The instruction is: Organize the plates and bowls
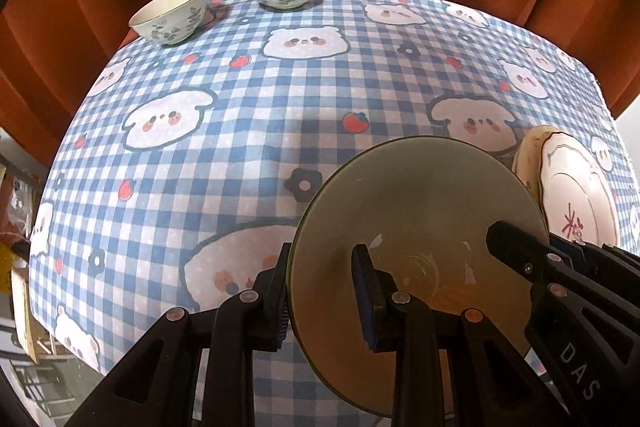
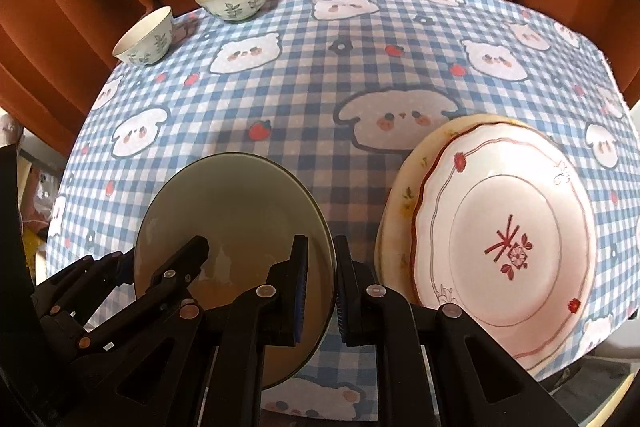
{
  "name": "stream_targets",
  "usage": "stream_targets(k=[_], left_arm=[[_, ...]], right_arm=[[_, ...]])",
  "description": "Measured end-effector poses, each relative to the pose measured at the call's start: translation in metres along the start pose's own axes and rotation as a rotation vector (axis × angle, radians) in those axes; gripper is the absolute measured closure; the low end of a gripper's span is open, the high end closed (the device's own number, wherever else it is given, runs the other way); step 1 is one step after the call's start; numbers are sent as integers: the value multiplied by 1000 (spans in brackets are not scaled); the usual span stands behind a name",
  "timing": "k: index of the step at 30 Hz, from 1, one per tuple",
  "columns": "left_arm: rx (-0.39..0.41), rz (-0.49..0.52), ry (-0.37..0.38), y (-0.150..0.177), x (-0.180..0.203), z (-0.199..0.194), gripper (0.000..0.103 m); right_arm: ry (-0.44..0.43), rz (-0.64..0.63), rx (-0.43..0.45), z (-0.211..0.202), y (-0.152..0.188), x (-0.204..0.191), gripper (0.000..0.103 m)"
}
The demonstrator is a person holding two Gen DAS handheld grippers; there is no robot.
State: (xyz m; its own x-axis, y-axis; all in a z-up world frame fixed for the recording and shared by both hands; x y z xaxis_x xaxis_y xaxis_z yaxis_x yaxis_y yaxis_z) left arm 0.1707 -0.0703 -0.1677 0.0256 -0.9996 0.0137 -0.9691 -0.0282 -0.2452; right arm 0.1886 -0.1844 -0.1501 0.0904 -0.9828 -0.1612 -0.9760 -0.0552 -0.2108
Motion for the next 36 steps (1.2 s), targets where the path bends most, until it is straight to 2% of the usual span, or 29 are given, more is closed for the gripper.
stream_targets(k=[8, 13, 16, 18, 24, 30, 36], left_arm=[[36, -41, -34, -1, 2, 0, 76], [29, -56, -4, -1, 2, 1, 69], [19, -60, 14, 0, 2, 0, 63], [28, -63, 16, 0, 1, -3, 47], [86, -122, 36, -1, -13, -22, 28], [104, -128, 50, -2, -23, -31, 20], [104, -70, 46, -8, -33, -33, 20]], right_arm=[[-27, -26, 10, 6, -4, 3, 88], [-30, -43, 18, 6, -6, 4, 88], [-3, -62, 21, 4, -8, 3, 88], [-4, -66, 21, 3, -7, 4, 88], [29, -95, 44, -8, -7, 1, 87], [43, -86, 31, -10, -8, -1, 86], [62, -56, 47, -17, -10, -6, 74]])
Point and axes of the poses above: each gripper's, at about its wrist camera, not at the fingertips, and z roughly the way its jaws point, x to its right, y to its underside, the point moved 4 cm from there along z, roughly the way its jaws point, and after that the axes turned 11 degrees about -x, right-handed, at the moved point
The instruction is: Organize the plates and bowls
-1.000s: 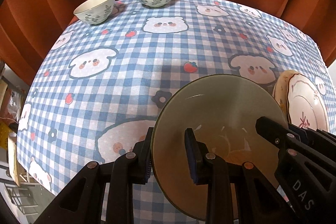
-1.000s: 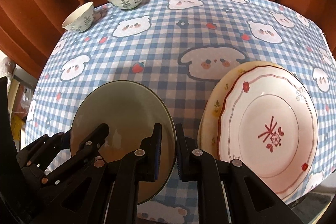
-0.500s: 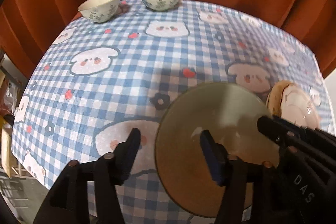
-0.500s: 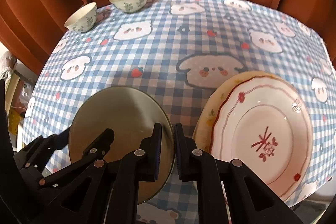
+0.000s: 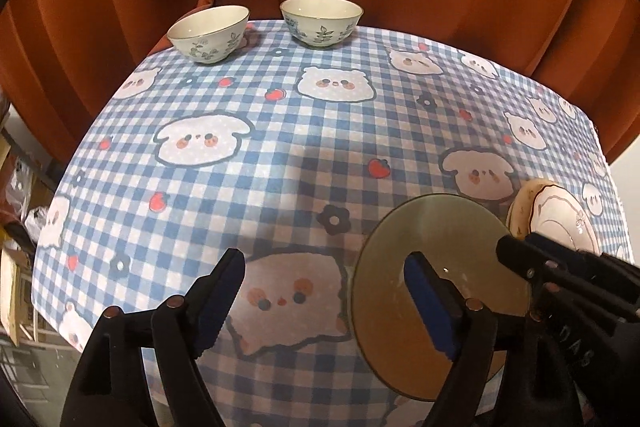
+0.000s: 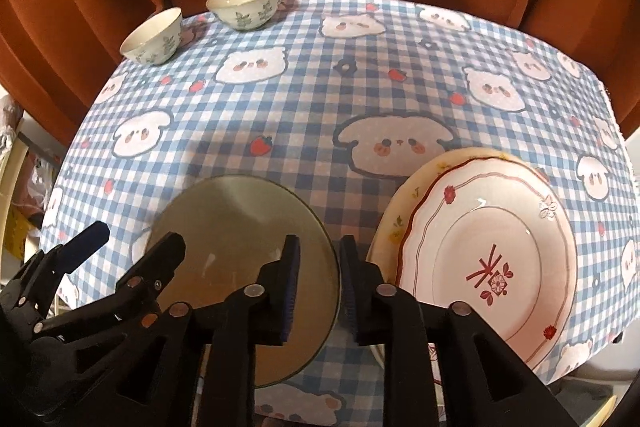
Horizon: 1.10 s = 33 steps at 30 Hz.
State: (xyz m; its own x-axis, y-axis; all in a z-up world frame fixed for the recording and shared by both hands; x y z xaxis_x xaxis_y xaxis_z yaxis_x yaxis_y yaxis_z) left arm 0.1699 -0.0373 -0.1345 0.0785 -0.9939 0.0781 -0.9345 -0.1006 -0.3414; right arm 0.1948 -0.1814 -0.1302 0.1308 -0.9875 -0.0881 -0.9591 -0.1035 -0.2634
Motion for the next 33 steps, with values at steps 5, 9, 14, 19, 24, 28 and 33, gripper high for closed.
stream_targets(k=[5, 9, 14, 19, 24, 28, 33], left_arm=[[-7, 29, 27, -8, -14, -3, 19], [-13, 44, 45, -17, -31, -6, 19], [-19, 52, 59, -30, -61, -7, 19], [-15, 74, 50, -45, -90, -8, 18], [-16, 92, 52, -59, -119, -6, 15], [-18, 119, 44, -70, -138, -3, 14], [-18, 129, 50, -89, -159, -1, 14]], right_arm=[[24, 56, 11, -7, -5, -7, 65], [45, 96, 17, -10, -10, -20, 59], [61, 126, 21, -11, -18, -42, 49], [71, 148, 32, -12, -30, -67, 38], [70, 173, 43, -10, -43, -91, 35], [69, 181, 53, -6, -56, -113, 32], [77, 172, 52, 0, -73, -140, 30]])
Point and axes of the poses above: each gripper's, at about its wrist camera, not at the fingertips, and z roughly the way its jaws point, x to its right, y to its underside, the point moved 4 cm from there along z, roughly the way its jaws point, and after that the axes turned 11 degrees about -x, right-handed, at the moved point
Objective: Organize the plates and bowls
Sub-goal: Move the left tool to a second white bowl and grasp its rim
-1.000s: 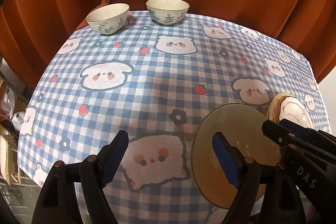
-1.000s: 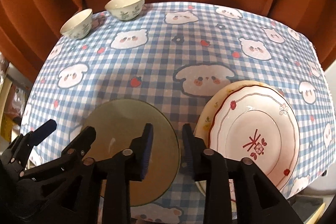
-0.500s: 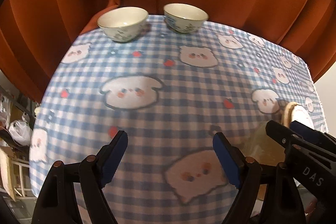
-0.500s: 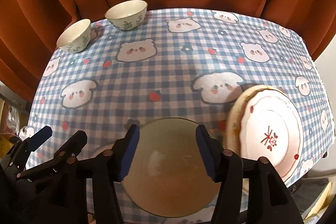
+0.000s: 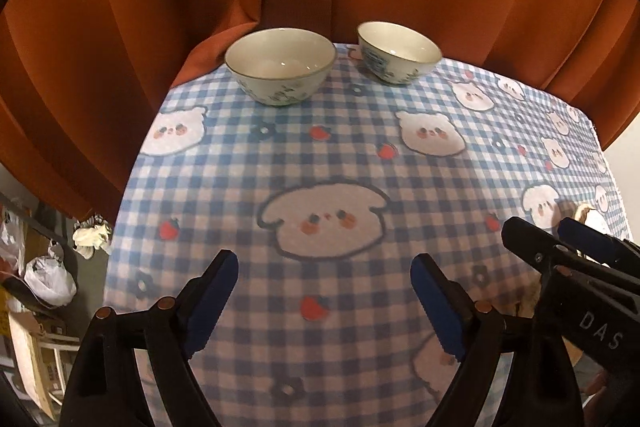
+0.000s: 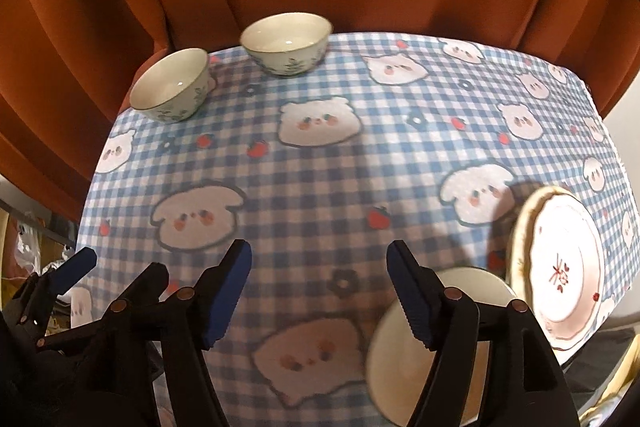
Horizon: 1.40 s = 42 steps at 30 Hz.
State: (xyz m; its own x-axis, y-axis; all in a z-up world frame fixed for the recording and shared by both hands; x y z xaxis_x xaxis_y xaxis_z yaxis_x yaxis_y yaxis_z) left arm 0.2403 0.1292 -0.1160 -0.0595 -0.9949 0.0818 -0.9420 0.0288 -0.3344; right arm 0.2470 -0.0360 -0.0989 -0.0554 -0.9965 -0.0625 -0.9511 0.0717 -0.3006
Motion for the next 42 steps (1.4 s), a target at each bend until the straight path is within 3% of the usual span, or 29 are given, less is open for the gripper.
stream_targets(k=[23, 27, 34, 42], left_arm=[[92, 55, -7, -126, -63, -2, 15], [98, 47, -1, -143, -64, 4, 23], [92, 42, -20, -171, -62, 25, 26], [63, -4, -37, -200, -61, 57, 37]], right_arm=[[34, 14, 89, 3, -113, -83, 28], [34, 19, 105, 8, -134, -91, 28], [40, 27, 122, 23, -161, -97, 28], [-4, 30, 102, 56, -191, -98, 28]])
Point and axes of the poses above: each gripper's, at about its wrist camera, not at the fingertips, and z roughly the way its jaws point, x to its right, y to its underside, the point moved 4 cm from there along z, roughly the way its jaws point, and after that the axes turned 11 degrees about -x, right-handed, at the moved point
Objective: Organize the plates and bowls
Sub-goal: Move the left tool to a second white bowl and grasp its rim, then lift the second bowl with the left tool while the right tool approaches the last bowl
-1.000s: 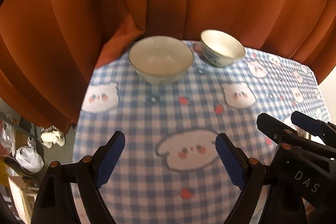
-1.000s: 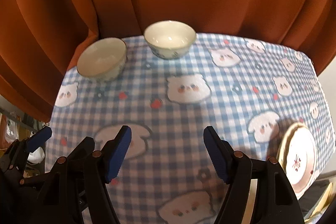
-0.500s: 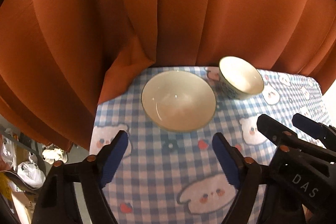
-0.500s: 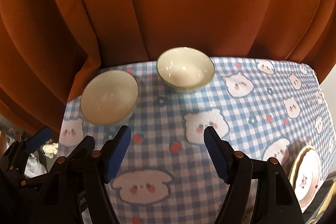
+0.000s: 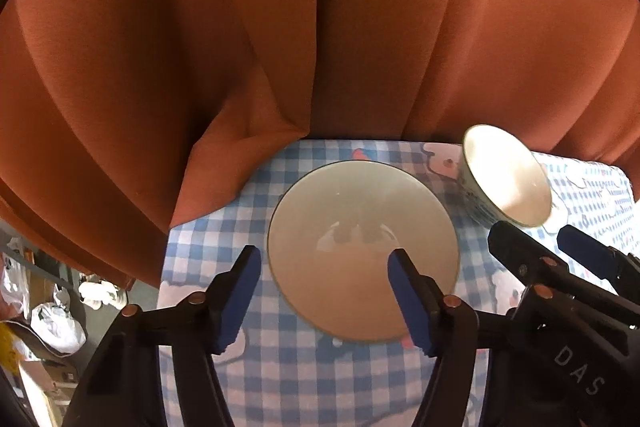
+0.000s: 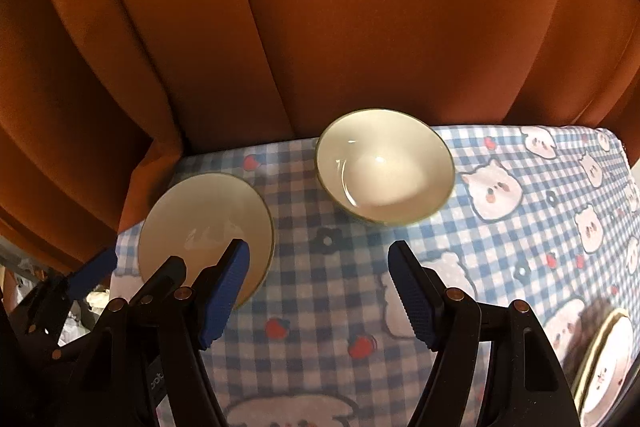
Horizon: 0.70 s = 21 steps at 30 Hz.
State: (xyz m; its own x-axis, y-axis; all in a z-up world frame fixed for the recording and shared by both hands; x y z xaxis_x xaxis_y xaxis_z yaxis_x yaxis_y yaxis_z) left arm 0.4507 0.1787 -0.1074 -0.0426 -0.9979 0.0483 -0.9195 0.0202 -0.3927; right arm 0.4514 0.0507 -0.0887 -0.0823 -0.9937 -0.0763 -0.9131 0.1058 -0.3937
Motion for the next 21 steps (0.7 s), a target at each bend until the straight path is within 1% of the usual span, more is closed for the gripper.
stream_targets(k=[3, 4, 6, 8, 9, 10, 11, 12, 14, 16, 17, 18, 20, 21], left_arm=[[-13, 0, -6, -7, 1, 12, 39], [2, 4, -27, -9, 2, 14, 40], [5, 3, -53, -11, 1, 16, 41], [-17, -3, -50, -13, -1, 24, 42], [-27, -10, -46, -14, -2, 27, 44], [-33, -16, -44, -14, -4, 30, 45], [-38, -20, -45, -15, -5, 32, 46], [-44, -21, -46, -15, -6, 34, 49], [-45, -21, -62, -16, -7, 37, 53], [-40, -17, -79, -17, -7, 38, 57], [-35, -15, -87, -18, -7, 39, 60], [-31, -10, -96, -19, -7, 39, 63], [-35, -13, -98, -20, -8, 40, 65], [-36, -16, -99, -21, -10, 41, 66]], right_arm=[[-2, -3, -16, 14, -8, -2, 28], [-6, -2, -20, 18, -10, -2, 28], [-15, -9, -22, 25, -14, -4, 29], [-31, -24, -25, 32, -17, -8, 35], [-47, -31, -39, 36, -19, -10, 40], [-61, -33, -47, 39, -20, -12, 43], [-71, -39, -51, 42, -20, -14, 43], [-74, -46, -50, 45, -21, -17, 45], [-85, -59, -55, 50, -22, -21, 51], [-102, -64, -66, 56, -23, -25, 60], [-109, -69, -69, 58, -24, -27, 62], [-113, -76, -66, 59, -25, -29, 66], [-120, -101, -60, 61, -26, -35, 72], [-127, -108, -61, 62, -26, -38, 78]])
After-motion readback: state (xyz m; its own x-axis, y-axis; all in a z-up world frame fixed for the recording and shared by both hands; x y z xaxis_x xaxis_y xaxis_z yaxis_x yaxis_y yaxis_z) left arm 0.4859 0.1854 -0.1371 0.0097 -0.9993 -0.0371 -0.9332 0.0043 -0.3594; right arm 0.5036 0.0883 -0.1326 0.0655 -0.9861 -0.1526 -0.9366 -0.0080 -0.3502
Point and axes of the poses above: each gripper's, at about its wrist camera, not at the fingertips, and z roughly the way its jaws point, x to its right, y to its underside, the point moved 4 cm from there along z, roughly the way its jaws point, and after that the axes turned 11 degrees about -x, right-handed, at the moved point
